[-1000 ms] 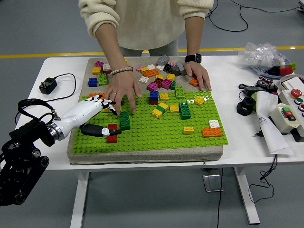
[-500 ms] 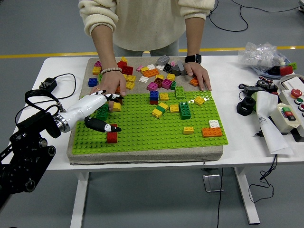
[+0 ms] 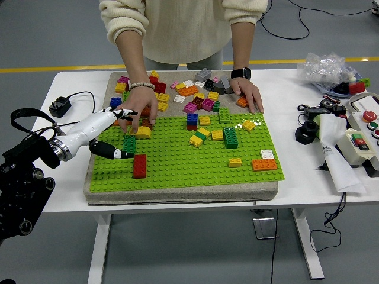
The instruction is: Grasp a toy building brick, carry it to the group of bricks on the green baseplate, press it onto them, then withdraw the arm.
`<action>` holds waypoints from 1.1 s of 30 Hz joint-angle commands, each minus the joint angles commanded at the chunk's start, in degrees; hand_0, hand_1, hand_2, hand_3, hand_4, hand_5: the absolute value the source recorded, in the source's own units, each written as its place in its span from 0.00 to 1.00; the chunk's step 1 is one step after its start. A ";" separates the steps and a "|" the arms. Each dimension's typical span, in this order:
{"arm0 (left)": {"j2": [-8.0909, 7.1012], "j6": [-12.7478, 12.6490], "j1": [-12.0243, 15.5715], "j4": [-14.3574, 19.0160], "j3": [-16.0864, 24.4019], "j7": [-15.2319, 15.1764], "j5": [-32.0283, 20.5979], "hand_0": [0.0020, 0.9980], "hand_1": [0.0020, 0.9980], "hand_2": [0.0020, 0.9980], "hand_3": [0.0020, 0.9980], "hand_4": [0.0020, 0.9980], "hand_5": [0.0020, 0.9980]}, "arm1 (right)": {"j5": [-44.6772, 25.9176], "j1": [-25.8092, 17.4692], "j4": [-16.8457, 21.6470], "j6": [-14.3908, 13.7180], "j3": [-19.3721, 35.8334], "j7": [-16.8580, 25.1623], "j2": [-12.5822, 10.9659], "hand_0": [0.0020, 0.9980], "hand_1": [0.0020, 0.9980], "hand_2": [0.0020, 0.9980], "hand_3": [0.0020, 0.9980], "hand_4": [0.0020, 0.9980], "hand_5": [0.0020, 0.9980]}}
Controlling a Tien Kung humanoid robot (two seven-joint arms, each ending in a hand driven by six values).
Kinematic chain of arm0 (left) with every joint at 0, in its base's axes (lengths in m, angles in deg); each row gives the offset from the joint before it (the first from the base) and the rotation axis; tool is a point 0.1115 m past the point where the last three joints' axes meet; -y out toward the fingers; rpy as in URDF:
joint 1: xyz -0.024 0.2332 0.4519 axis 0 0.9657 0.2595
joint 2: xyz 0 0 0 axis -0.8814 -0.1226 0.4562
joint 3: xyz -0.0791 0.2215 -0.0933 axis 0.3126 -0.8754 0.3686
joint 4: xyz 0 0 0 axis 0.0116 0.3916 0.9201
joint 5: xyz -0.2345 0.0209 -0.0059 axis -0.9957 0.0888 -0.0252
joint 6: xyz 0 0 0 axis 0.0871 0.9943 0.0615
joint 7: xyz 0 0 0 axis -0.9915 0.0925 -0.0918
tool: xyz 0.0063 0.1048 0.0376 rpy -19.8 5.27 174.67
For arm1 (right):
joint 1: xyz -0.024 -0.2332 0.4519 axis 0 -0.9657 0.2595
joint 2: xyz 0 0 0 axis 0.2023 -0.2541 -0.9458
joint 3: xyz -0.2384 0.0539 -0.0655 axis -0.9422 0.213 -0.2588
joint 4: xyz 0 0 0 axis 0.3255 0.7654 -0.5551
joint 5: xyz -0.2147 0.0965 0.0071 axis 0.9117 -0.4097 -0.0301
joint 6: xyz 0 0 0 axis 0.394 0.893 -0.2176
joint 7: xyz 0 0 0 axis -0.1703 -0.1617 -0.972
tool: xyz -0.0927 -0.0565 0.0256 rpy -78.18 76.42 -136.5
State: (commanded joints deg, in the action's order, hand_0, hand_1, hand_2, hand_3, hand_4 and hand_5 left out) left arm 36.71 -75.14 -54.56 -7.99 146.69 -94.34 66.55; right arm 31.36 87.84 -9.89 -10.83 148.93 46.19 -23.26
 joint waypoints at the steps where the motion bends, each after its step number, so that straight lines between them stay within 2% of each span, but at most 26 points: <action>1: -0.11 0.09 -0.26 -0.90 -0.15 -0.18 0.00 1.00 0.87 0.80 0.92 1.00 0.23 | -0.06 0.01 0.00 -0.05 -0.05 0.02 0.05 0.79 0.71 0.75 0.72 0.91 0.55; 7: -0.33 0.57 -1.44 -5.15 -0.23 -0.99 0.00 1.00 0.87 0.80 0.90 1.00 0.21 | -0.14 -0.07 0.00 -0.10 -0.14 -0.12 0.16 0.79 0.71 0.75 0.72 0.91 0.55; 17: -0.22 0.19 -2.96 -8.58 0.36 -1.65 0.00 1.00 0.87 0.80 0.87 1.00 0.17 | -0.19 0.01 0.00 -0.12 -0.31 -0.24 0.15 0.79 0.71 0.75 0.72 0.91 0.55; 18: -0.21 0.14 -3.12 -8.80 0.37 -1.69 0.00 1.00 0.87 0.77 0.84 1.00 0.12 | -0.19 0.04 0.00 -0.15 -0.34 -0.22 0.16 0.79 0.71 0.75 0.72 0.91 0.55; 23: -0.04 -0.34 -4.16 -10.05 0.12 -1.93 0.00 1.00 0.87 0.77 0.84 1.00 0.12 | -0.18 0.09 0.00 -0.19 -0.46 -0.19 0.22 0.79 0.71 0.75 0.72 0.91 0.55; 24: 0.01 -0.41 -4.34 -10.30 0.08 -1.97 0.00 1.00 0.86 0.71 0.83 0.94 0.07 | -0.16 0.08 0.00 -0.17 -0.47 -0.20 0.22 0.79 0.71 0.75 0.72 0.91 0.55; 29: 0.42 -1.05 -5.17 -11.44 -0.09 -2.13 0.00 1.00 0.86 0.71 0.83 0.94 0.07 | -0.15 0.11 0.00 -0.12 -0.52 -0.21 0.20 0.79 0.71 0.75 0.72 0.91 0.55; 30: 0.50 -1.15 -5.27 -11.59 -0.10 -2.16 0.00 1.00 0.84 0.64 0.81 0.85 0.01 | -0.14 0.13 0.00 -0.11 -0.53 -0.21 0.19 0.79 0.71 0.75 0.72 0.91 0.55; 33: 0.69 -1.40 -5.49 -11.94 -0.15 -2.27 0.00 1.00 0.84 0.64 0.81 0.85 0.01 | -0.14 0.14 0.00 -0.08 -0.58 -0.21 0.19 0.79 0.71 0.75 0.72 0.91 0.55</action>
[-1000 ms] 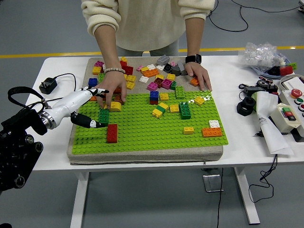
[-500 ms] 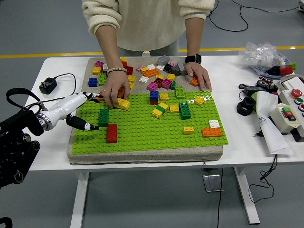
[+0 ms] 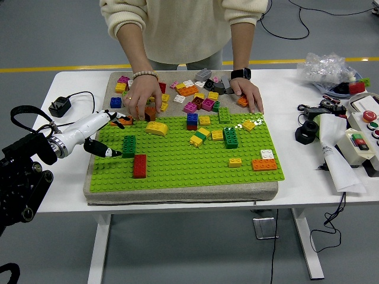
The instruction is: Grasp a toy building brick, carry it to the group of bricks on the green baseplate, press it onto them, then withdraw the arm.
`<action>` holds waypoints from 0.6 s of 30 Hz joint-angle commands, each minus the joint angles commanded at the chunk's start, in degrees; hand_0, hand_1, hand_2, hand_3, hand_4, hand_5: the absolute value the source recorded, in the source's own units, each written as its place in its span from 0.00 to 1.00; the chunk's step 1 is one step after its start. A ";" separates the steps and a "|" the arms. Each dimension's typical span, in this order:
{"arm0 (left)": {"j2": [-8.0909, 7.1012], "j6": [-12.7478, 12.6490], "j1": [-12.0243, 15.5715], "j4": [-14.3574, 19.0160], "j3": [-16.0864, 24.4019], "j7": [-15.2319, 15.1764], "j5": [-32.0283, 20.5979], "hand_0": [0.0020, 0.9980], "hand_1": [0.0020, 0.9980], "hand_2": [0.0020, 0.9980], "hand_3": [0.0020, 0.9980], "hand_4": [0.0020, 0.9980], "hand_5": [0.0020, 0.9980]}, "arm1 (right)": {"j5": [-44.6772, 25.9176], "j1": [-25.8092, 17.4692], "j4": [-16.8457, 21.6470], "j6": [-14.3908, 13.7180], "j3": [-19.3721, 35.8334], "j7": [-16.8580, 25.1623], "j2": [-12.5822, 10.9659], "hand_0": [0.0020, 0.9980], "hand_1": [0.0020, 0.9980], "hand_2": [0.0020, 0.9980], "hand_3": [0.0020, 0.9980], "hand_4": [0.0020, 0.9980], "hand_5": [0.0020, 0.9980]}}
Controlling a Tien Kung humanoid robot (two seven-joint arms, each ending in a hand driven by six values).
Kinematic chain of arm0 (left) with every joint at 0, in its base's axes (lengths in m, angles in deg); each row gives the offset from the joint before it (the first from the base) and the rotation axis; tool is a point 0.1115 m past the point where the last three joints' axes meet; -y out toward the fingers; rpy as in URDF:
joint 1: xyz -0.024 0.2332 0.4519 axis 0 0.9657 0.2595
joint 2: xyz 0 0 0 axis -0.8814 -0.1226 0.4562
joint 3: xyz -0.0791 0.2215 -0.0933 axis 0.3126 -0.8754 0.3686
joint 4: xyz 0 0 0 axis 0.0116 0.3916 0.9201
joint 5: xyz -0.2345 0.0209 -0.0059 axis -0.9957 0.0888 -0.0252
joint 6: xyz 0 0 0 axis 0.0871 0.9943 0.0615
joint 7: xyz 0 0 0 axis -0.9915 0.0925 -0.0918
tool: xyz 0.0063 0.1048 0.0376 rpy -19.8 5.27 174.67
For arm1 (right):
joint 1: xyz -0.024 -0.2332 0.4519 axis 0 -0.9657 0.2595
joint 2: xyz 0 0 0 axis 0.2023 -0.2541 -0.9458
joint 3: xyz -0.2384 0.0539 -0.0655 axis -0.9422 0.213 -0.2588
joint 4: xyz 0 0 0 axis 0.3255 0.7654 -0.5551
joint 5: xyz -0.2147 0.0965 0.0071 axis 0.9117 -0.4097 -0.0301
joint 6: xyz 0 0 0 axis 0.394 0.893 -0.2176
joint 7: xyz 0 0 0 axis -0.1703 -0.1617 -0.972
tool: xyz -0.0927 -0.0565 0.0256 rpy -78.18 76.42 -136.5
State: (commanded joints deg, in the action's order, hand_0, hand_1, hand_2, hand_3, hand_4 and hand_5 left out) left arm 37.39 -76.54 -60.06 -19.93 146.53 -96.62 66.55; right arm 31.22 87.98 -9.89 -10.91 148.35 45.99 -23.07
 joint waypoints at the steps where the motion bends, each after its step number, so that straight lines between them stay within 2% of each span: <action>1: 0.01 -0.02 -0.01 -0.03 0.00 -0.01 0.00 1.00 0.84 0.64 0.81 0.85 0.01 | 0.00 0.00 0.00 0.00 0.00 0.00 0.00 0.79 0.71 0.75 0.72 0.91 0.55; 2: 0.08 -0.10 -0.12 -0.21 0.03 -0.06 0.00 1.00 0.84 0.68 0.83 0.86 0.01 | 0.01 0.02 0.00 0.00 -0.01 0.01 0.00 0.79 0.71 0.75 0.72 0.91 0.55; 7: 0.14 0.53 -0.42 -0.67 0.07 -0.31 0.00 1.00 0.84 0.68 0.83 0.86 0.01 | 0.11 -0.01 0.00 0.04 0.02 0.01 -0.01 0.79 0.71 0.75 0.72 0.91 0.55; 8: 0.16 0.90 -0.63 -0.99 -0.05 -0.35 0.00 1.00 0.87 0.78 0.88 0.92 0.03 | 0.14 -0.01 0.00 0.05 0.02 0.00 0.00 0.79 0.71 0.75 0.72 0.91 0.55; 13: 0.46 1.92 -1.50 -2.36 -0.53 -0.47 0.00 1.00 0.87 0.78 0.88 0.92 0.03 | 0.20 0.06 0.00 0.05 -0.06 0.01 0.03 0.79 0.71 0.75 0.72 0.91 0.55; 14: 0.58 2.09 -1.75 -2.77 -0.60 -0.47 0.00 1.00 0.89 0.83 0.90 0.94 0.05 | 0.19 0.09 0.00 0.06 -0.08 0.01 0.03 0.79 0.71 0.75 0.72 0.91 0.55; 18: 1.04 2.34 -2.61 -4.25 -0.78 -0.43 0.00 1.00 0.89 0.83 0.90 0.94 0.05 | 0.18 0.16 0.00 0.08 -0.13 0.00 0.03 0.79 0.71 0.75 0.72 0.91 0.55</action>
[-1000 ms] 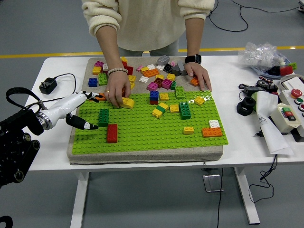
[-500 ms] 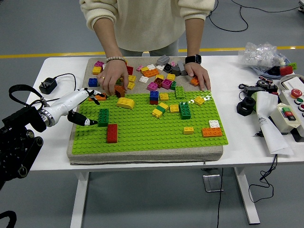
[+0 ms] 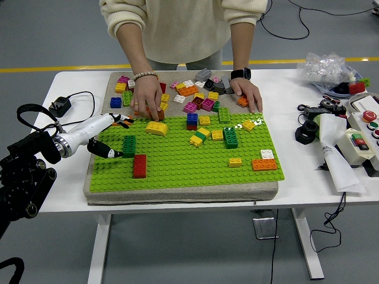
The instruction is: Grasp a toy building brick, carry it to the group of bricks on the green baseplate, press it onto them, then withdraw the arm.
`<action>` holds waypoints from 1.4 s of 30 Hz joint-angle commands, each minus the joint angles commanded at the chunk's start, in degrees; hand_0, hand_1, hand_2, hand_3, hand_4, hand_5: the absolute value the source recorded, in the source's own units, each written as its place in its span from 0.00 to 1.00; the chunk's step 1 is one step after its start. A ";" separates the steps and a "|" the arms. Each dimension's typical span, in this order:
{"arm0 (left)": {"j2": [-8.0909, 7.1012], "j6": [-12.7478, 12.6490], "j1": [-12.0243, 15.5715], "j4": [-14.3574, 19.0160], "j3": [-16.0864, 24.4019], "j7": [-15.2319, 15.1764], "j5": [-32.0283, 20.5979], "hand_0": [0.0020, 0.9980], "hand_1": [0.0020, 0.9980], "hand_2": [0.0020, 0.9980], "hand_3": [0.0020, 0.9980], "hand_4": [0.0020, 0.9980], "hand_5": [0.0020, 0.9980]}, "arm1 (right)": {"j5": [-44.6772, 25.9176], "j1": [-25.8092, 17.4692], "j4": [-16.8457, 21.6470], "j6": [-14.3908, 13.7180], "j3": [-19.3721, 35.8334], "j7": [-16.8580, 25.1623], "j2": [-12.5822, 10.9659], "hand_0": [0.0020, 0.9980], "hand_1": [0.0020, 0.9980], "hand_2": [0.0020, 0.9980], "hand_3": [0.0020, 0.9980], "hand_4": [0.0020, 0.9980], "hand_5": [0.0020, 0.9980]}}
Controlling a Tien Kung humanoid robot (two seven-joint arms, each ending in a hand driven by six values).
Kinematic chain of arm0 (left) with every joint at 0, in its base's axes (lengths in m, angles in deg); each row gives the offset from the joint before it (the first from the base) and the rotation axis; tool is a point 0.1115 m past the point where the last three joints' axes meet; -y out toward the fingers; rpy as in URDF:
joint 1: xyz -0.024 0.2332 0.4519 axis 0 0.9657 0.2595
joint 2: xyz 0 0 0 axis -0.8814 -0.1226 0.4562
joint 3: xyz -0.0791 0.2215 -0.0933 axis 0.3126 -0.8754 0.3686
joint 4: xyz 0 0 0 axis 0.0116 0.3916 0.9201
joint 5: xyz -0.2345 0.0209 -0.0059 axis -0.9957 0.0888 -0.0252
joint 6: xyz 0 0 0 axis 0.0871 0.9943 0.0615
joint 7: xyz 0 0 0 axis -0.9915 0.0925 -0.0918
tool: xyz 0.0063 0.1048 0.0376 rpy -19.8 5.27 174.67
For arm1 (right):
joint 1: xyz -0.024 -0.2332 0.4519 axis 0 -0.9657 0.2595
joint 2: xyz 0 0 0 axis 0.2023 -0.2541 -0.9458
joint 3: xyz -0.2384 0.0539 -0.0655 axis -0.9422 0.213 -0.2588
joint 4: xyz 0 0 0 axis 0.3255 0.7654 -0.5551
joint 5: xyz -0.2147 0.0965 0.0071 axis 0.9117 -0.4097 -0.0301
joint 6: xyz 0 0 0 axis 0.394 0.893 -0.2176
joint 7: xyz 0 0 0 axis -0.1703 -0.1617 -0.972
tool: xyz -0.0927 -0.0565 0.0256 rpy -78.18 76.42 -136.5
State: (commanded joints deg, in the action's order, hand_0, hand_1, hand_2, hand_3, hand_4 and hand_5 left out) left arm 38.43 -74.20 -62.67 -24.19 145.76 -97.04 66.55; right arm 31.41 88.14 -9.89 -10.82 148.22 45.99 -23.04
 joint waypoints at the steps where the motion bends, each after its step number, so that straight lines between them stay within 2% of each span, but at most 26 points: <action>1: 0.20 -0.01 -0.41 -0.73 -0.03 0.01 0.00 1.00 0.89 0.83 0.90 0.94 0.05 | -0.01 0.03 0.00 0.02 -0.01 -0.01 0.01 0.79 0.71 0.75 0.72 0.91 0.55; 3: 0.38 -0.02 -0.78 -1.32 -0.03 0.02 0.00 1.00 0.90 0.84 0.91 0.95 0.05 | -0.03 0.05 0.00 0.04 -0.02 0.00 0.02 0.79 0.71 0.75 0.72 0.91 0.55; 8: 1.24 -0.12 -2.58 -5.77 0.35 0.09 0.00 1.00 0.90 0.84 0.91 0.95 0.06 | 0.01 0.15 0.00 0.18 0.02 -0.02 0.04 0.79 0.71 0.75 0.72 0.91 0.55; 19: 2.67 0.29 -4.89 -11.61 1.26 0.57 0.00 1.00 0.90 0.84 0.91 0.96 0.06 | 0.01 0.33 0.00 0.20 -0.09 -0.02 -0.05 0.79 0.71 0.75 0.72 0.91 0.55; 42: 4.63 -0.73 -6.71 -17.25 3.78 1.49 0.00 1.00 0.90 0.83 0.90 0.98 0.09 | -0.14 0.47 0.00 0.10 -0.26 0.00 -0.13 0.79 0.71 0.75 0.72 0.91 0.55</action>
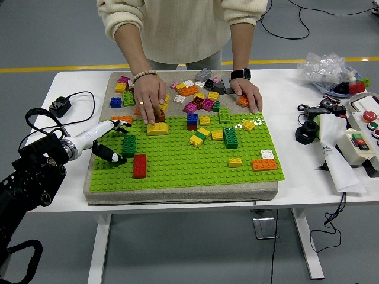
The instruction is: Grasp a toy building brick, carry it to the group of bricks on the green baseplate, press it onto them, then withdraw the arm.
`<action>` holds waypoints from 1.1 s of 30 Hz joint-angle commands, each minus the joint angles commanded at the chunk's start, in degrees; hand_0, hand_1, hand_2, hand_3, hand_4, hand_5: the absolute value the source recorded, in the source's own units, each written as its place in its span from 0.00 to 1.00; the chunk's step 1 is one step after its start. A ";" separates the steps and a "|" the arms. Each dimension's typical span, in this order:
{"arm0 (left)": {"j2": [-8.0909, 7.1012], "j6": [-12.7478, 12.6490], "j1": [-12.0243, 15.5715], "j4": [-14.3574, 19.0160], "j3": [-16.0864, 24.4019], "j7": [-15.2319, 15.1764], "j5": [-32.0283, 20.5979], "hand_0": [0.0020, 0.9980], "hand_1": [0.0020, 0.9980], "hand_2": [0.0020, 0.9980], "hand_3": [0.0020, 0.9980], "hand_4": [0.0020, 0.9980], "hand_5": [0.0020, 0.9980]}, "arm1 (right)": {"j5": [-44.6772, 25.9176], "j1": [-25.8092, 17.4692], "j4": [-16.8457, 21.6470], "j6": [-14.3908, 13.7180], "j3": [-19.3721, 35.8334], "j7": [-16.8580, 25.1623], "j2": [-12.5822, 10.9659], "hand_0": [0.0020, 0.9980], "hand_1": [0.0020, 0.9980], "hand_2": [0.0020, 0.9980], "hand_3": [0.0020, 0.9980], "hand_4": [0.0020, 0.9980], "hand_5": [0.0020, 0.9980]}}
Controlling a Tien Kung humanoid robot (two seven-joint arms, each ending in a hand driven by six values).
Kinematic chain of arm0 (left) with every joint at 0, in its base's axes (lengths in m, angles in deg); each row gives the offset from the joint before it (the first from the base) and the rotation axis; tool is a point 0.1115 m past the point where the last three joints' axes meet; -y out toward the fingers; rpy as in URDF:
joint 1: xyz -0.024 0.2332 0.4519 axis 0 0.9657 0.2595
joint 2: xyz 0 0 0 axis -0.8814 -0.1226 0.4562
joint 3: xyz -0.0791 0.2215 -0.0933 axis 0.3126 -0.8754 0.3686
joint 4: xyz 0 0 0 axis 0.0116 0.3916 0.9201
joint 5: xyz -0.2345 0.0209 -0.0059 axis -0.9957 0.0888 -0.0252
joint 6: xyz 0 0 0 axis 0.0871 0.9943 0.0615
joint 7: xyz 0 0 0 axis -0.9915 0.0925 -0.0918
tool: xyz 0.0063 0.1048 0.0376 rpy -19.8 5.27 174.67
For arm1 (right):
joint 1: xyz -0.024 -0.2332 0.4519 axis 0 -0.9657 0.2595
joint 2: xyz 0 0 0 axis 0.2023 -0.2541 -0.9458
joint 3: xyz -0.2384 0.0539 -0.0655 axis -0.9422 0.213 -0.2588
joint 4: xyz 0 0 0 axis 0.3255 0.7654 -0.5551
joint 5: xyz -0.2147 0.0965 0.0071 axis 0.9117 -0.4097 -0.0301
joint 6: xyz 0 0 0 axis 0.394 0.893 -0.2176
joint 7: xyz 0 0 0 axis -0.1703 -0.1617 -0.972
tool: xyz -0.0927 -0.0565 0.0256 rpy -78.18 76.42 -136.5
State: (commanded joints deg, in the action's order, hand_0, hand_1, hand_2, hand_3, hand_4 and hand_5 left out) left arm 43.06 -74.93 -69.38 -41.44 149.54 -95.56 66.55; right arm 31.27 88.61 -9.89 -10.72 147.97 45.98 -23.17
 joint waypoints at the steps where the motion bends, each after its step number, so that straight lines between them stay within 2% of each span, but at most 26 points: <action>1: 0.06 -0.03 -0.03 -0.17 0.04 0.04 0.00 1.00 0.90 0.83 0.90 0.98 0.09 | 0.00 0.00 0.00 -0.01 -0.01 0.00 0.00 0.79 0.71 0.75 0.72 0.91 0.55; 17: 0.49 -1.60 -0.22 -1.27 -0.08 0.09 0.00 1.00 0.87 0.78 0.85 0.98 0.09 | 0.03 0.02 0.00 -0.06 -0.10 -0.09 0.06 0.79 0.71 0.75 0.71 0.91 0.55; 26: 0.44 -1.21 -0.47 -1.31 -0.72 0.05 0.00 1.00 0.86 0.75 0.83 0.97 0.09 | 0.07 -0.08 0.00 -0.07 -0.25 -0.12 0.10 0.79 0.71 0.75 0.71 0.91 0.55; 27: 0.42 -1.18 -0.49 -1.34 -0.86 0.06 0.00 1.00 0.85 0.66 0.82 0.91 0.07 | 0.10 -0.09 0.00 -0.07 -0.26 -0.11 0.12 0.79 0.71 0.75 0.71 0.91 0.55; 32: 0.23 -0.97 -0.72 -1.79 -1.42 0.09 0.00 1.00 0.85 0.66 0.82 0.91 0.07 | 0.11 -0.09 0.00 -0.08 -0.38 -0.05 0.14 0.79 0.71 0.75 0.71 0.91 0.55; 33: 0.21 -0.94 -0.74 -1.82 -1.45 0.09 0.00 1.00 0.84 0.62 0.80 0.89 0.06 | 0.10 -0.09 0.00 -0.08 -0.38 -0.05 0.14 0.79 0.71 0.75 0.72 0.91 0.55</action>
State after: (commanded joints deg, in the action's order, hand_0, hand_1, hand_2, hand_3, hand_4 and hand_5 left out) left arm 43.27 -75.87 -70.12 -43.26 148.09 -95.47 66.55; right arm 31.37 88.52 -9.89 -10.80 147.58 45.93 -23.03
